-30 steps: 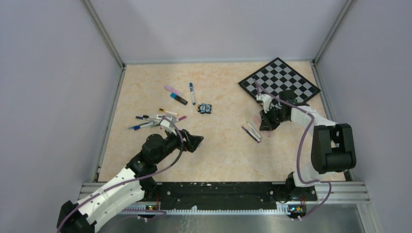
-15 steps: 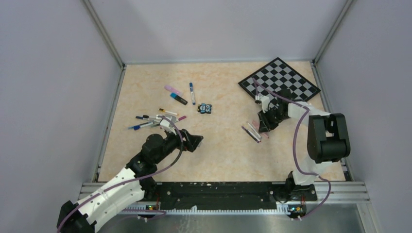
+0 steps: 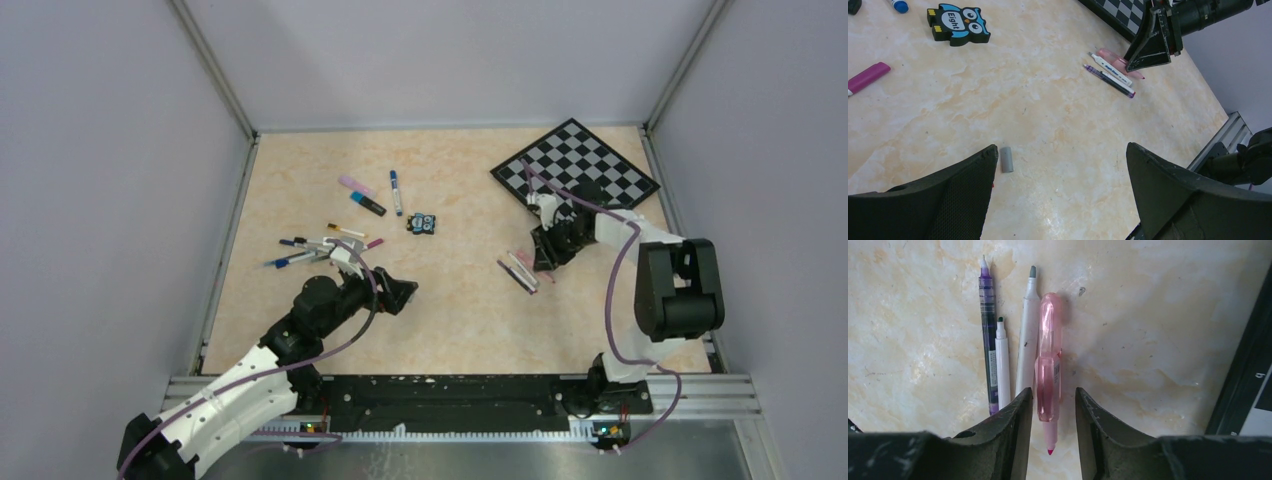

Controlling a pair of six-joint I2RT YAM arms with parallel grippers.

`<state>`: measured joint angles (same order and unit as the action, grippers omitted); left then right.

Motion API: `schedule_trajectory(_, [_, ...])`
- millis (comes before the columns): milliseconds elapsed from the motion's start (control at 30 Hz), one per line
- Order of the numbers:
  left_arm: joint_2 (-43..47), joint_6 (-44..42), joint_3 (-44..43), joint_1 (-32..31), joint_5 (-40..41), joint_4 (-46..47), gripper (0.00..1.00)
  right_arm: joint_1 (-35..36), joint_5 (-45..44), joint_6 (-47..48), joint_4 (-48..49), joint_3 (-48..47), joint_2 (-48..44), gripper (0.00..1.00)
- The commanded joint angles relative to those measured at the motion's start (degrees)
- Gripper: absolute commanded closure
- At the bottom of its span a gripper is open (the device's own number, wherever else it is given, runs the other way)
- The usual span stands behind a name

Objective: Open the pen caps
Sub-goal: Place the pen at the center of the board.

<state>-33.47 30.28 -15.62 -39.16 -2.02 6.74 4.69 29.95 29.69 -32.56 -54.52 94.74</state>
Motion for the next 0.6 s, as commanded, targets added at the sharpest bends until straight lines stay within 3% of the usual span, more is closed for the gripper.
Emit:
schedule_trajectory(0, [0.7,0.2,-1.7,0.1,0.4,1.1,0.01,-1.0,-1.0,-1.0,2.1,-1.2,-4.8,0.64])
schedule_trajectory(267, [0.7,0.8,-1.5,0.1,0.1,1.3,0.01,-1.7,-4.4,-2.4,4.3,-0.4,-5.9,0.65])
schedule_trajectory(567, [0.8,1.4,-1.5,0.1,-0.3,1.5,0.01,-1.7,2.4,-0.2,2.0,-0.5,-5.9,0.58])
